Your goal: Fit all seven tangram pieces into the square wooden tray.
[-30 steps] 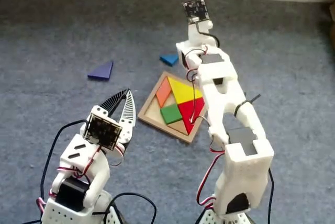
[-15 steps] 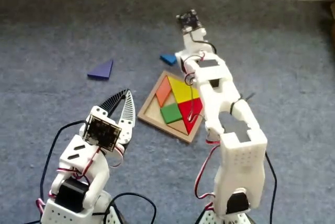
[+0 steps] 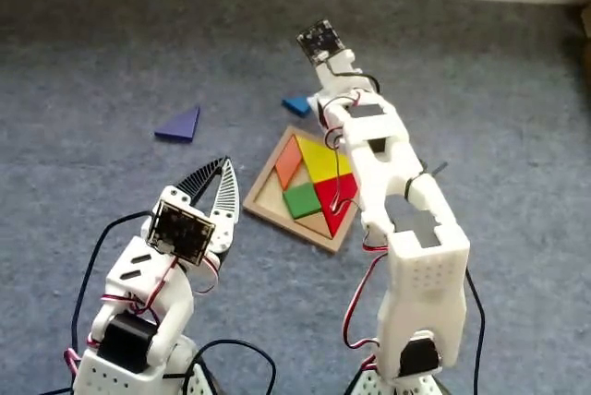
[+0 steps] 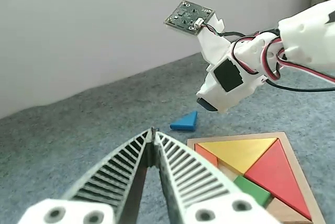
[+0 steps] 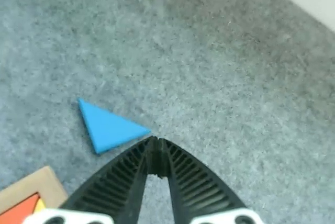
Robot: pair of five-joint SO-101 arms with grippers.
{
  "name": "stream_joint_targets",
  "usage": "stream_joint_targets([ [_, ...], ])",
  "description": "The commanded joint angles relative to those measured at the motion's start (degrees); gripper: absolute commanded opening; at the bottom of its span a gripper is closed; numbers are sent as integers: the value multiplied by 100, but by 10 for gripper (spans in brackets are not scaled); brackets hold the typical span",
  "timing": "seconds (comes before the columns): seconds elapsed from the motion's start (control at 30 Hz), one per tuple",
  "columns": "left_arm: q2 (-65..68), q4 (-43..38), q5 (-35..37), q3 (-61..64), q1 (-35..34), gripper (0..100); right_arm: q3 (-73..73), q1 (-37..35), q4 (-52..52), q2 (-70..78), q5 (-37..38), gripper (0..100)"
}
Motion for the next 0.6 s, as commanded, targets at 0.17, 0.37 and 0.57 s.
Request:
stream_joint_targets([
  [0.17, -180, -132, -387, 154, -92, 6, -312, 57, -145, -171, 18, 5],
  [0.37, -180, -132, -387, 198, -101, 6, -295, 40, -136, -207, 18, 5],
  [0.57, -180, -114, -387, 171, -84, 6, 171, 31, 251, -1068, -492, 5],
])
